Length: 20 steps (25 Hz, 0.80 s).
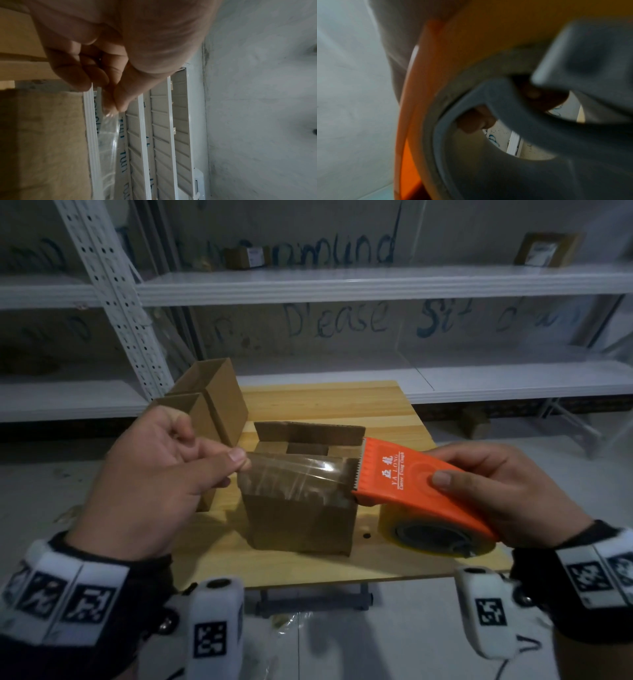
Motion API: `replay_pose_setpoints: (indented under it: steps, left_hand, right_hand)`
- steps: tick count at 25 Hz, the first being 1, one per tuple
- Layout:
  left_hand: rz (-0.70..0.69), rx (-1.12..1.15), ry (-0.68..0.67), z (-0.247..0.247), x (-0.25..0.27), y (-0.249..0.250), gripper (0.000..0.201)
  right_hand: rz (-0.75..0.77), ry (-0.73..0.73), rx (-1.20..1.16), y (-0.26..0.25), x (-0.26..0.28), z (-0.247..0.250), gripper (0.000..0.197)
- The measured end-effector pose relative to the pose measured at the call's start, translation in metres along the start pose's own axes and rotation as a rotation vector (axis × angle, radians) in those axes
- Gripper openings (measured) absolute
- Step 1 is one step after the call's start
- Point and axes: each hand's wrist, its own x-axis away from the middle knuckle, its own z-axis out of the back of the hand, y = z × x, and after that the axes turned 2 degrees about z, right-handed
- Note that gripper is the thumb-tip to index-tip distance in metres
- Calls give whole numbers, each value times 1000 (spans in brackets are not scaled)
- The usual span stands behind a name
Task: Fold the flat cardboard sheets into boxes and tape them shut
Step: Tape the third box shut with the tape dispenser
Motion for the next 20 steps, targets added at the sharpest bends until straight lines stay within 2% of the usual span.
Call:
replay_pose_setpoints:
  steps: [3, 5, 8, 10, 11, 12, 13, 14, 16, 17, 18, 20]
  left_hand:
    - [-55, -1, 57, 16, -9, -10, 50]
    - [-86, 16, 127, 32, -17, -21, 49]
    - [-124, -6, 180, 36, -20, -22, 30]
    - [-149, -38, 183, 33, -25, -27, 30]
    - [-155, -32, 166, 29, -22, -24, 17]
    - [-143, -25, 163, 27, -22, -24, 14]
    - [-136, -21, 178, 27, -22, -26, 30]
    - [-131, 11, 196, 27, -22, -29, 36]
    - [-140, 2, 189, 23, -21, -31, 26]
    - [-158, -22, 171, 22, -21, -33, 23]
    - [-176, -38, 175, 21, -22, -36, 23]
    - [-207, -32, 212, 20, -23, -38, 29]
  right_hand:
    - [14, 16, 4, 0, 0, 3, 51]
    - [17, 81, 26, 0, 2, 6, 58]
    - [22, 133, 2, -3, 4, 6, 25]
    - [49, 150, 20, -6, 3, 4, 16]
    - [69, 157, 30, -7, 3, 3, 19]
    - [78, 169, 33, -10, 3, 1, 21]
    - [83, 179, 47, -13, 3, -1, 18]
    - [87, 180, 72, -17, 4, -4, 21]
    - [86, 188, 111, -22, 7, -5, 45]
    - [84, 220, 122, -22, 8, -5, 47]
    - [84, 241, 125, -25, 9, -6, 44]
    - [74, 247, 157, -33, 11, -8, 25]
